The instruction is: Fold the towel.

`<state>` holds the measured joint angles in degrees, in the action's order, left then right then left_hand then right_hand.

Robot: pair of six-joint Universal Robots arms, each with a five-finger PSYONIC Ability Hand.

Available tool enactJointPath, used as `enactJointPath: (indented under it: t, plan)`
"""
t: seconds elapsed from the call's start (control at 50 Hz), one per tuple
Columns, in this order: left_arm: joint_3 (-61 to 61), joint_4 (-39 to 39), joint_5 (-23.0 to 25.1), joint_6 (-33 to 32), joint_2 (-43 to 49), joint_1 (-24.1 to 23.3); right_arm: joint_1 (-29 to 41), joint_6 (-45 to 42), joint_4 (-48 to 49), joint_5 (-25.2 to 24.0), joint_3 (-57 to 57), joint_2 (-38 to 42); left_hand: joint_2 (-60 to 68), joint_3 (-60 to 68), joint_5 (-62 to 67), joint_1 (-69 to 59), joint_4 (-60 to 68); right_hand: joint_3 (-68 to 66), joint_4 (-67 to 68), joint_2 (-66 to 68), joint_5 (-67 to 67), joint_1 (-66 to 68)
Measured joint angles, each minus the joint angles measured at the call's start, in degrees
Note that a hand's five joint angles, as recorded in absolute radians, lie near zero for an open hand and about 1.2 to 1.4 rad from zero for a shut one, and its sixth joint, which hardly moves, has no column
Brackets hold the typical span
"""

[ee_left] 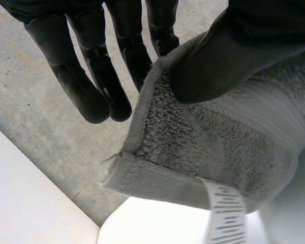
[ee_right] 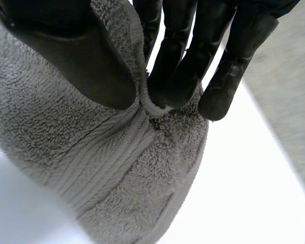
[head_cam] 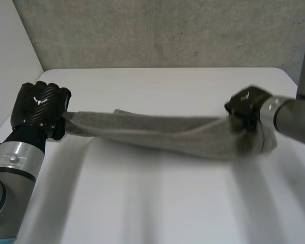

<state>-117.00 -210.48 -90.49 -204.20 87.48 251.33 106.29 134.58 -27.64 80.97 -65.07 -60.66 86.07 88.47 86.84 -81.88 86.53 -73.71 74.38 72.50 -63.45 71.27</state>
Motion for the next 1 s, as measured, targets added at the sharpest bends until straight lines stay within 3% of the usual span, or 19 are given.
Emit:
enactJointPath:
  t: [0.1,0.14,0.3,0.7,0.84,1.0]
  plan:
    - [-0.89,-0.1,0.56,-0.04,0.25,-0.38,-0.18,0.05,2.73,-1.53,-10.73,-2.22,0.0,0.0,0.0,0.0,0.0,31.53,-32.09,-30.09,32.09,-29.85]
    - [-1.1,-0.18,0.76,-0.05,0.72,-0.54,-0.42,0.1,5.46,-1.89,-14.44,-2.76,0.0,0.0,0.0,0.0,0.0,37.53,-38.16,-34.83,38.38,-36.32]
    - [-1.22,-0.42,0.97,-0.08,2.92,-0.72,-2.4,1.06,14.15,-2.55,-20.85,-4.74,0.0,0.0,0.0,0.0,0.0,38.11,-39.16,-34.86,39.79,-37.19]
    - [-1.3,-0.68,0.93,-0.05,3.79,-0.66,-4.53,2.31,19.85,-5.81,-23.78,-5.61,0.0,0.0,0.0,0.0,0.0,34.73,-35.27,-34.65,34.21,-32.18]
    - [-1.3,-0.72,0.93,-0.09,4.74,-0.66,-5.78,5.03,20.2,-6.95,-27.18,-10.9,0.0,0.0,0.0,0.0,0.0,34.73,-35.27,-34.65,35.25,-32.84]
    - [-1.3,-0.72,0.93,-0.11,5.45,-0.66,-6.4,7.0,22.24,-11.91,-34.98,-19.35,0.0,0.0,0.0,0.0,0.0,34.85,-35.48,-34.78,35.84,-32.95]
